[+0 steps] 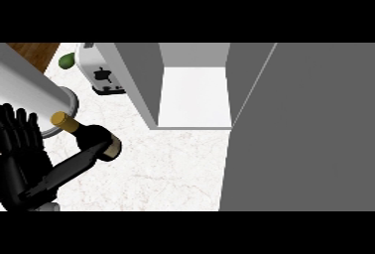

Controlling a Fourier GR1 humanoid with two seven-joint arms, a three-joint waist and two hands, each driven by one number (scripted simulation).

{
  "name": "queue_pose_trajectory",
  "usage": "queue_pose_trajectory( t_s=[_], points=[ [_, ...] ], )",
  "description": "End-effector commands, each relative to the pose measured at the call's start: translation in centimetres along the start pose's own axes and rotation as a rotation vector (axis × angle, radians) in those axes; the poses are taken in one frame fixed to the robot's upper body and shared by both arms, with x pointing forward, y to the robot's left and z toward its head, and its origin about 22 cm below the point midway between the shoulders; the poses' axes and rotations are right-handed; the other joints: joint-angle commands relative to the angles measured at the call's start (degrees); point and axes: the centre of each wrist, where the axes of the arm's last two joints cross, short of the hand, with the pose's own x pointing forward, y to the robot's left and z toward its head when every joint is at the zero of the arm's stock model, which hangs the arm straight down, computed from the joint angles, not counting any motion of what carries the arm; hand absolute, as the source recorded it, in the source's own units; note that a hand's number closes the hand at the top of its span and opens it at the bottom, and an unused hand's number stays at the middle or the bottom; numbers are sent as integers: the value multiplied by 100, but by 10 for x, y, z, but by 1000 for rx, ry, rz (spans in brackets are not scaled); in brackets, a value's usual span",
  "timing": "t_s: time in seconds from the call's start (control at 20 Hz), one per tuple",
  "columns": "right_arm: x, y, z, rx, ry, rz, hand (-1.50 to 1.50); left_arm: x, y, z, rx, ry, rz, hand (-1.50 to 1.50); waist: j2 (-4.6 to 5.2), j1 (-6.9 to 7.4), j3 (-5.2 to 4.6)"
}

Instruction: Pick up the wine, place it into the cabinet and close the cabinet

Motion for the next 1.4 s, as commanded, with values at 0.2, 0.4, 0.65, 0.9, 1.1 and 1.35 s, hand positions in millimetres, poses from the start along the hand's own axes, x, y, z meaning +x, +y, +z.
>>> queue_pose_trajectory(
  t_s=[0.2,0.4,0.65,0.9,1.1,1.35],
  points=[
    [13,7,6,23,-38,-19,-150,-60,33,1,-12,89,10,-150,2,8,-2],
    [23,3,10,12,-33,-29,-150,-84,22,-16,7,106,-2,-150,3,-19,0],
    [18,-8,8,-2,-50,-15,-150,-121,68,-1,-16,129,8,-150,3,-7,1],
    [10,4,-4,11,-40,-17,-150,-151,56,-4,-20,131,-5,-150,6,-5,1],
    [6,11,2,7,-42,-31,-150,-181,44,12,-36,152,47,-150,8,-23,0],
    [20,-9,-17,22,-44,-13,-150,-188,55,2,-49,174,47,-150,8,4,1]
  ],
)
